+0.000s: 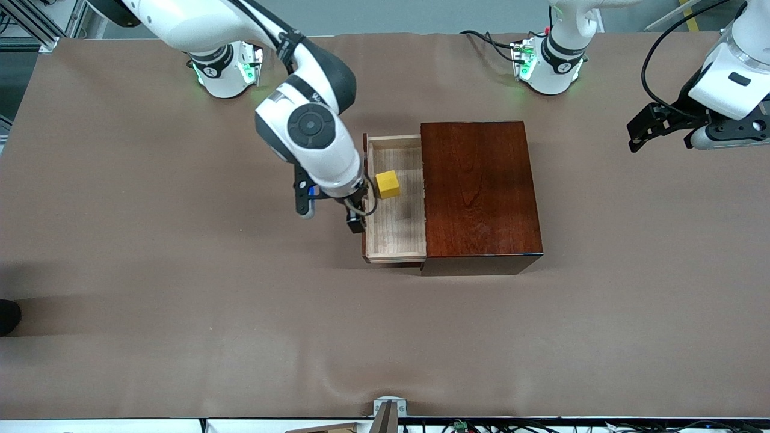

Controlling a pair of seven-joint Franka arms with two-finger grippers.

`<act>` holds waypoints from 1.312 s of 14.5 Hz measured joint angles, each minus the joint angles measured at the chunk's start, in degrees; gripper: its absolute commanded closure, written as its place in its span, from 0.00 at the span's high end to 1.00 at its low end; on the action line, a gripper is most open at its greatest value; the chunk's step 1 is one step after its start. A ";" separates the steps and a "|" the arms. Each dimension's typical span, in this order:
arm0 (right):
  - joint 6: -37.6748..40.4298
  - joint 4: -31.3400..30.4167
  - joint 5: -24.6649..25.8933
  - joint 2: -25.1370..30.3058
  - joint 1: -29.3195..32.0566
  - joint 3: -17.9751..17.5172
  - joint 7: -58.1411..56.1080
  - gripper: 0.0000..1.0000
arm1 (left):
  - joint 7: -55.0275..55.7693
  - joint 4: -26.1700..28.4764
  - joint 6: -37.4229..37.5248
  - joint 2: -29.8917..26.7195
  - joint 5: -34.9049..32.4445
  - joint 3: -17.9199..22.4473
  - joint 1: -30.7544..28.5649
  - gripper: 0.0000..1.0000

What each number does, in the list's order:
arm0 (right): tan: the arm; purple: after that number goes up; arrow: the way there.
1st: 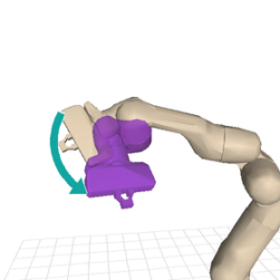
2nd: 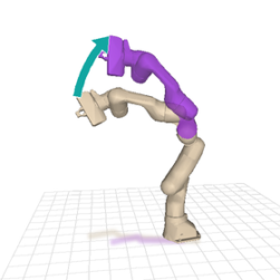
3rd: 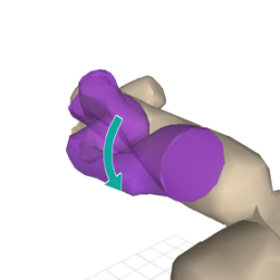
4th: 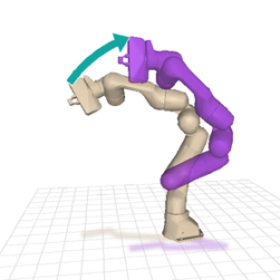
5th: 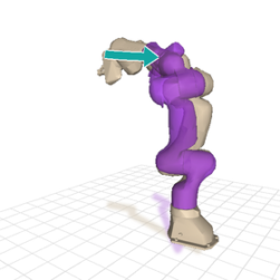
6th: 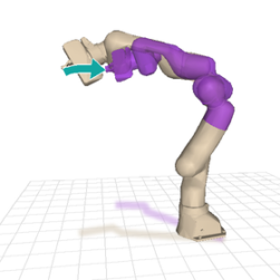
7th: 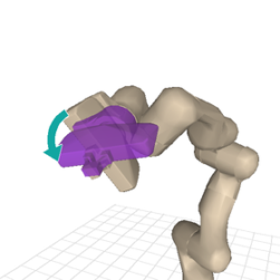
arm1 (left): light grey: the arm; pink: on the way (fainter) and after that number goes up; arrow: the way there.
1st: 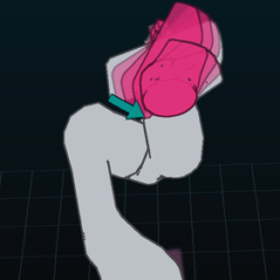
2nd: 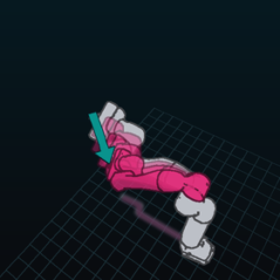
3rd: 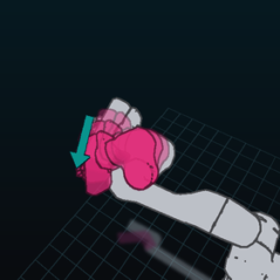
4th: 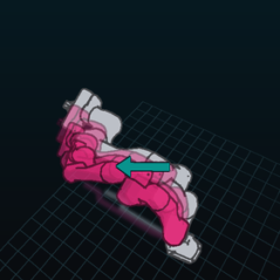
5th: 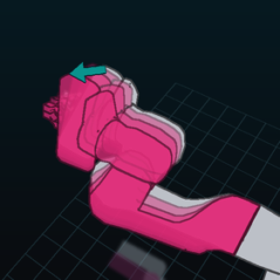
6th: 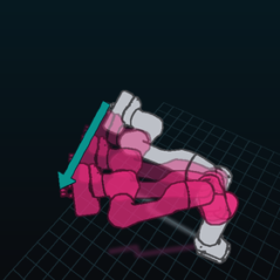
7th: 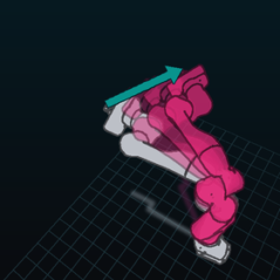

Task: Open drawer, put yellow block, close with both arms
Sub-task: 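Withdraw the right gripper while the left gripper moves over the box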

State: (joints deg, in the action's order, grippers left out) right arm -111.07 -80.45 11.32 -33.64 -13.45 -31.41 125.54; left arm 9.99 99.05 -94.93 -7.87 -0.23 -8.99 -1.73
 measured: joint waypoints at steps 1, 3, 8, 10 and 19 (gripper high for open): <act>2.10 0.73 0.00 0.01 1.40 -0.62 -2.50 1.00 | 0.00 -0.13 -0.06 0.04 0.96 0.00 0.00 1.00; 7.80 2.82 0.00 0.07 4.09 -1.54 -9.01 1.00 | 0.04 -0.70 -0.16 0.28 1.77 -0.01 0.01 1.00; 15.76 5.44 -0.07 0.98 7.47 -1.98 -23.13 1.00 | 1.40 -2.04 -0.16 1.57 1.85 -1.27 0.29 1.00; 19.47 5.89 -1.21 2.12 9.69 -1.96 -30.27 1.00 | 2.92 -2.61 -0.16 2.08 1.85 -2.22 0.37 1.00; 31.14 11.16 -5.54 7.59 13.17 6.35 -61.99 1.00 | 12.05 -5.84 -0.16 4.56 1.85 -7.39 0.51 1.00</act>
State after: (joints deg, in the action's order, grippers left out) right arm -79.93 -69.28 5.78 -26.04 -0.28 -25.07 63.54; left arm 22.04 93.22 -95.09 -3.30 1.62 -16.38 -1.22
